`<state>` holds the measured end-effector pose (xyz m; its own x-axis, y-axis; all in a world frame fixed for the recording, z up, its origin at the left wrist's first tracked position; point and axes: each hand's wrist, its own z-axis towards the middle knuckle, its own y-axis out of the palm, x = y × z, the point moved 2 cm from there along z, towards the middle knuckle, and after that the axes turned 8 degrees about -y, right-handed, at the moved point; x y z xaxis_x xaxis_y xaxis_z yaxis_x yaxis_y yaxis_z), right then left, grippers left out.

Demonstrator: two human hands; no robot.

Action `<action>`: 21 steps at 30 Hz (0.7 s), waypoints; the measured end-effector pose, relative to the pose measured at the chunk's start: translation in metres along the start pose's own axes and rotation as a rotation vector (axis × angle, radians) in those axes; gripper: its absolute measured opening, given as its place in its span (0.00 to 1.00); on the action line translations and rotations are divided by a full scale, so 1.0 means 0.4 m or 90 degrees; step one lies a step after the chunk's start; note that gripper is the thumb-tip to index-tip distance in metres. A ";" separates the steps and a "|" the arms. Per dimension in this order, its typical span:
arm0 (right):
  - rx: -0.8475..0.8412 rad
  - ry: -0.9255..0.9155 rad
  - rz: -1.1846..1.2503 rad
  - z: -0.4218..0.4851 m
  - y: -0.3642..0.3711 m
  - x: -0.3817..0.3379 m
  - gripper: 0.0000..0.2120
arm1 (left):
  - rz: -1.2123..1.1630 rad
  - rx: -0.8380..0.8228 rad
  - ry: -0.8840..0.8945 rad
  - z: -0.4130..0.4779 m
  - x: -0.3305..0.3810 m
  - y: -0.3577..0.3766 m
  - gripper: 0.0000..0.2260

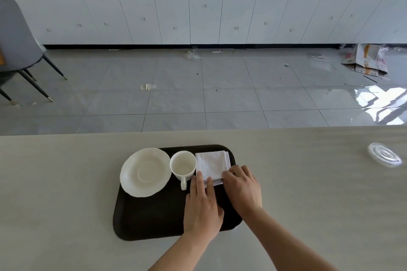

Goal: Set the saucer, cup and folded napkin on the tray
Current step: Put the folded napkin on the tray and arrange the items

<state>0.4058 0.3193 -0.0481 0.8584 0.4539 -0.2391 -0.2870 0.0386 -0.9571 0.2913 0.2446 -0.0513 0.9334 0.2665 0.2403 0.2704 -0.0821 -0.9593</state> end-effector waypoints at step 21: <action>-0.010 -0.070 -0.025 -0.001 0.000 0.011 0.10 | 0.140 -0.005 0.076 -0.002 -0.034 0.037 0.35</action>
<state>0.4098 0.3211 -0.0494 0.8166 0.5475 -0.1829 -0.2469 0.0448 -0.9680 0.2829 0.2391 -0.0684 0.9912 0.1255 0.0418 0.0587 -0.1339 -0.9893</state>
